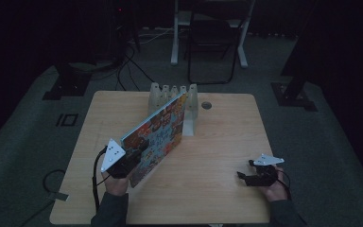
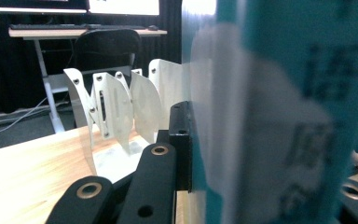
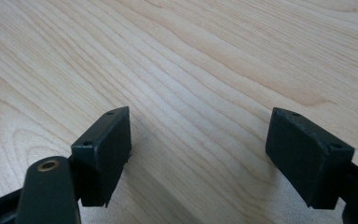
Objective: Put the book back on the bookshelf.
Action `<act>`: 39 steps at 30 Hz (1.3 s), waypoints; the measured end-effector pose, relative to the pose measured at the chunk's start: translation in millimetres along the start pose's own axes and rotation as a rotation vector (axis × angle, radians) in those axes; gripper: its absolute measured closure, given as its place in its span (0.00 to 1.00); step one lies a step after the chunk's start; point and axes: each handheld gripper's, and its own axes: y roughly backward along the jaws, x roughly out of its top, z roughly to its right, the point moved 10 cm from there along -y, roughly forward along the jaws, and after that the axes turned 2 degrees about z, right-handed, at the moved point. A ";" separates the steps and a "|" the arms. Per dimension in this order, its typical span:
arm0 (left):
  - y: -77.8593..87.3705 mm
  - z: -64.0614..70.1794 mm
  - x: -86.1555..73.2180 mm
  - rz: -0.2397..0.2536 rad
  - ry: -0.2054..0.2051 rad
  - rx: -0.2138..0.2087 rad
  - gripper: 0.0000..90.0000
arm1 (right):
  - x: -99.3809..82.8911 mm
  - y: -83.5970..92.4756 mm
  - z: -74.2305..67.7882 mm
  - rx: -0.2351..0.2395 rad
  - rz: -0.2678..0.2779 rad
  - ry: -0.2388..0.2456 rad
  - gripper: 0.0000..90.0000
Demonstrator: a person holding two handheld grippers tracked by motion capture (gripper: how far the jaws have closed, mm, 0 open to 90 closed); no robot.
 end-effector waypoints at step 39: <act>6.8 -10.7 -1.0 0.002 0.013 0.072 0.90 | 0.0 0.0 -0.1 0.000 0.000 -0.001 0.24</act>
